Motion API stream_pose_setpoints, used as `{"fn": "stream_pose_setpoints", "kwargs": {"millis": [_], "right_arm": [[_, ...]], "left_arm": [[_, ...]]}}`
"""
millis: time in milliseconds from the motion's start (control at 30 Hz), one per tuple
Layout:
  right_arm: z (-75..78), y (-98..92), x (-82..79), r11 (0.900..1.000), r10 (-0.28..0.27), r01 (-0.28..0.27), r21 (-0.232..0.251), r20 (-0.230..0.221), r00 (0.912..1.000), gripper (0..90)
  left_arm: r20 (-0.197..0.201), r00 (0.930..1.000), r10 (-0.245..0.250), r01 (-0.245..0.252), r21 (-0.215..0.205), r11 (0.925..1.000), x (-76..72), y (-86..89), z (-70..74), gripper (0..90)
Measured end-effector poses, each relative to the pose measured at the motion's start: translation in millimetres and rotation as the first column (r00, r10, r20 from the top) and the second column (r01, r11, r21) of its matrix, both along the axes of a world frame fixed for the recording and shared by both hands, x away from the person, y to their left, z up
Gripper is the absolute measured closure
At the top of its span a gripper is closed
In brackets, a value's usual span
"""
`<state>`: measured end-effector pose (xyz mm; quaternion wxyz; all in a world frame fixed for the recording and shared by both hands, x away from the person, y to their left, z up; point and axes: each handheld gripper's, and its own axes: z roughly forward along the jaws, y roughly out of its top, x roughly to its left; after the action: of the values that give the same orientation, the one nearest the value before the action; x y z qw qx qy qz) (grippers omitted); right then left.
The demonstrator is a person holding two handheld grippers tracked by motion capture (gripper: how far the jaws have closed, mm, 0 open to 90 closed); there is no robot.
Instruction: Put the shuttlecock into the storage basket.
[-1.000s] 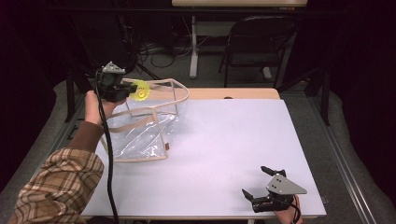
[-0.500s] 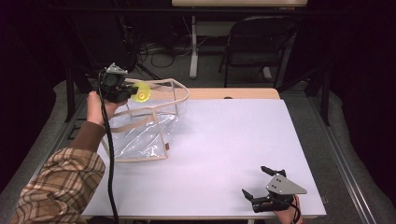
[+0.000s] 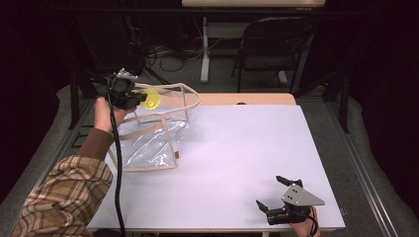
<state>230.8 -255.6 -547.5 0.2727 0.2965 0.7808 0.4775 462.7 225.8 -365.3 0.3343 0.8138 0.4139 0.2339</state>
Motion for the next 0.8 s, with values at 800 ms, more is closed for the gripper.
{"fn": "stream_pose_setpoints", "kwargs": {"millis": [800], "right_arm": [[0.0,0.0,0.0,1.0,0.001,-0.001,0.002,0.0,1.0,0.0]], "left_arm": [[-0.029,0.9996,0.003,-0.002,0.027,0.9996,3.6,-7.1,-4.5,88.5]]}}
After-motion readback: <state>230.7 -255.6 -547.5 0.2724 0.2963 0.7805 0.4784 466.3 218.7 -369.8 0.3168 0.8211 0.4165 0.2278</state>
